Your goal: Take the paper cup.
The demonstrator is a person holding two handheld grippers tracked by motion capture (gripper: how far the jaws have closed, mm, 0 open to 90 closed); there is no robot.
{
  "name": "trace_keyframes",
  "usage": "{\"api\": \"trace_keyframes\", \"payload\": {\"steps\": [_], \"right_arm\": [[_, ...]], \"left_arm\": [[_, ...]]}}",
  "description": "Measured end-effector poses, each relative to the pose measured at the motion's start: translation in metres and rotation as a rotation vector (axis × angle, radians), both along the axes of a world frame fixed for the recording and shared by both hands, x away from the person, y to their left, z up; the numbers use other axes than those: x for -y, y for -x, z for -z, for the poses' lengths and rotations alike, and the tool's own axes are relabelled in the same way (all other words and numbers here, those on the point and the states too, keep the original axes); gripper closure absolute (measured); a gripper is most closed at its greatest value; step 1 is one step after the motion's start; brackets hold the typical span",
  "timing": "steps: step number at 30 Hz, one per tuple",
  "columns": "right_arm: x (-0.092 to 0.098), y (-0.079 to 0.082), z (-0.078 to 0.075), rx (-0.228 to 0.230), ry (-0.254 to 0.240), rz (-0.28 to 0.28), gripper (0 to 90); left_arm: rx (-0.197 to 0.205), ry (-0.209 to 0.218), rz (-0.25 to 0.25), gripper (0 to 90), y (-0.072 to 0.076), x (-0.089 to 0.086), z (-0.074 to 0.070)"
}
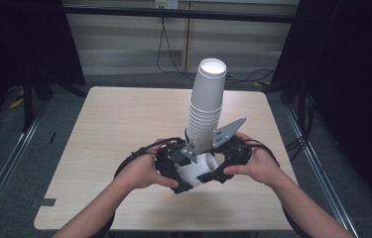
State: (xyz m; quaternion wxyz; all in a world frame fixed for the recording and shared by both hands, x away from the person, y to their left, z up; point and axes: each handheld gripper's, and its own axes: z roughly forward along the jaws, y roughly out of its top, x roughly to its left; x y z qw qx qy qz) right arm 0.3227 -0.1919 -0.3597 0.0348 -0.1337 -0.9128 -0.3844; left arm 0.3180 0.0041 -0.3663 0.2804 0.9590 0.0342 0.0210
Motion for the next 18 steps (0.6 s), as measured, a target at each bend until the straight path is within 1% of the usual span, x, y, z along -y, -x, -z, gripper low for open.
{"api": "trace_keyframes", "payload": {"steps": [1, 2, 3, 4, 5, 6, 8, 9, 10, 11, 12, 13, 14, 15, 16, 18], "right_arm": [[0.0, 0.0, 0.001, -0.003, 0.002, 0.005, 24.7], [0.0, 0.0, 0.001, -0.003, 0.002, 0.005, 24.7], [0.003, -0.001, 0.002, 0.008, 0.002, 0.002, 24.6], [0.004, -0.001, 0.003, 0.007, 0.004, 0.011, 24.6], [0.007, -0.001, 0.003, 0.005, 0.003, 0.014, 24.6], [0.007, -0.001, 0.003, 0.005, 0.003, 0.014, 24.6], [0.013, -0.001, 0.004, 0.001, -0.009, 0.037, 24.5], [0.019, -0.001, 0.004, 0.001, -0.028, 0.048, 24.4], [0.019, -0.001, 0.004, 0.001, -0.028, 0.048, 24.4], [0.024, -0.001, 0.004, -0.003, -0.042, 0.062, 24.4], [0.024, -0.001, 0.004, -0.003, -0.042, 0.062, 24.4], [0.027, -0.001, 0.003, -0.003, -0.052, 0.077, 24.3], [0.029, -0.001, 0.002, 0.006, -0.051, 0.084, 24.2], [0.029, -0.001, 0.002, 0.006, -0.051, 0.084, 24.2], [0.033, -0.001, 0.001, 0.001, -0.069, 0.099, 24.2], [0.036, -0.001, 0.001, 0.009, -0.069, 0.117, 24.2]], "left_arm": [[-0.001, 0.009, -0.008, 14.8, 0.0, -0.001, 0.0], [-0.001, 0.009, -0.008, 15.0, 0.0, -0.001, 0.0], [0.005, 0.018, -0.025, 15.3, -0.001, -0.005, -0.001], [-0.001, 0.026, -0.032, 15.3, -0.002, -0.008, -0.002], [0.0, 0.036, -0.033, 15.7, -0.003, -0.011, -0.003], [0.0, 0.036, -0.033, 15.7, -0.003, -0.011, -0.003], [-0.005, 0.068, -0.046, 15.8, -0.004, -0.017, -0.003], [0.0, 0.084, -0.058, 15.8, -0.005, -0.022, -0.003], [0.0, 0.084, -0.058, 15.8, -0.005, -0.022, -0.003], [-0.011, 0.108, -0.069, 15.9, -0.007, -0.027, -0.003], [-0.011, 0.108, -0.069, 16.2, -0.007, -0.027, -0.003], [-0.034, 0.129, -0.085, 16.3, -0.008, -0.03, -0.002], [-0.033, 0.13, -0.091, 16.4, -0.008, -0.032, -0.002], [-0.033, 0.13, -0.091, 16.5, -0.008, -0.032, -0.002], [-0.044, 0.133, -0.109, 17.0, -0.008, -0.034, 0.0], [-0.042, 0.133, -0.119, 17.5, -0.008, -0.035, 0.0]]}}
